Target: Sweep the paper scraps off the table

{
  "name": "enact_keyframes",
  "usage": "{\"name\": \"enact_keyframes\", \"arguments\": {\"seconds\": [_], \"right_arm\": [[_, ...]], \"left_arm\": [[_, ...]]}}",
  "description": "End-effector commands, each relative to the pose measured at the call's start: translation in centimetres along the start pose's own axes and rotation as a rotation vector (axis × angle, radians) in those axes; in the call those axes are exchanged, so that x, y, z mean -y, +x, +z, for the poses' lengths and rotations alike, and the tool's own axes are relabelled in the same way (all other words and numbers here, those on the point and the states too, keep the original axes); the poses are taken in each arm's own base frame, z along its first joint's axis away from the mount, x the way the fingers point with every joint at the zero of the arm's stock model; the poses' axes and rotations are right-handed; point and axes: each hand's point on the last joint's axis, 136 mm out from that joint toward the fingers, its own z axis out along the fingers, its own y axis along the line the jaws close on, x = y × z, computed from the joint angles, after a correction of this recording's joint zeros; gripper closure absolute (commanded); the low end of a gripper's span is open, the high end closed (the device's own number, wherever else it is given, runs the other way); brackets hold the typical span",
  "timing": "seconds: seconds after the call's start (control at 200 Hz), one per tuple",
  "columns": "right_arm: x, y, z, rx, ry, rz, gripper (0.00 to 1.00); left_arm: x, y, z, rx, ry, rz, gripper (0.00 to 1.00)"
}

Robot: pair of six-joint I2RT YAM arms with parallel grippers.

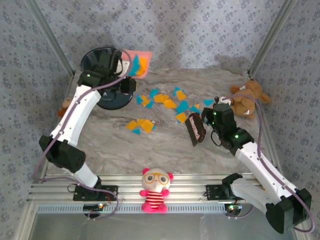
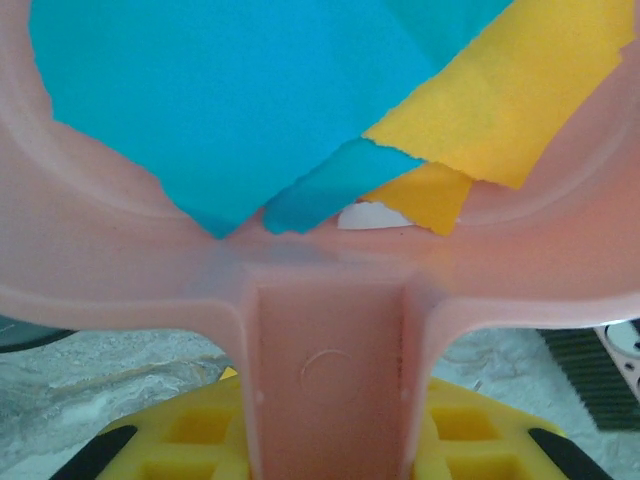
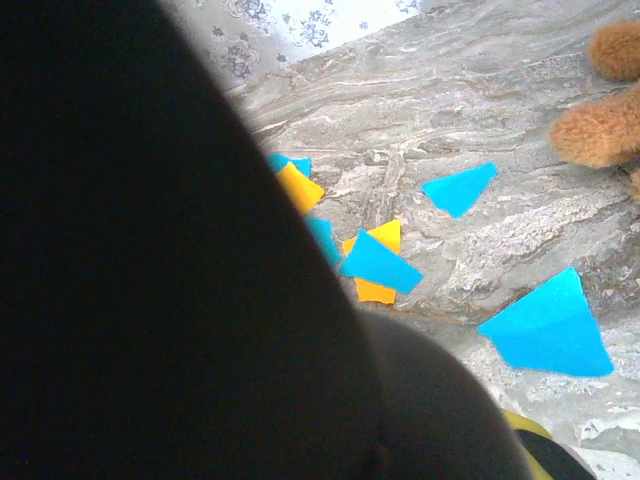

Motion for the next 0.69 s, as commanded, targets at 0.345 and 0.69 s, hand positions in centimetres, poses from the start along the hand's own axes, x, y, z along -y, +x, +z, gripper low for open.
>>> {"name": "enact_keyframes", "arguments": {"seconds": [0.345, 0.69], "right_arm": [[-1.5, -2.7, -0.9, 0.065, -0.053, 0.011, 1.00], [-1.5, -2.5, -0.8, 0.058, -0.050, 0.007, 1.00]], "left_arm": [[-2.1, -4.7, -2.6, 0.107, 0.162, -0.358, 1.00], [-4.1, -6.7, -1.6, 0.111, 0.264, -0.540, 1.00]]}}
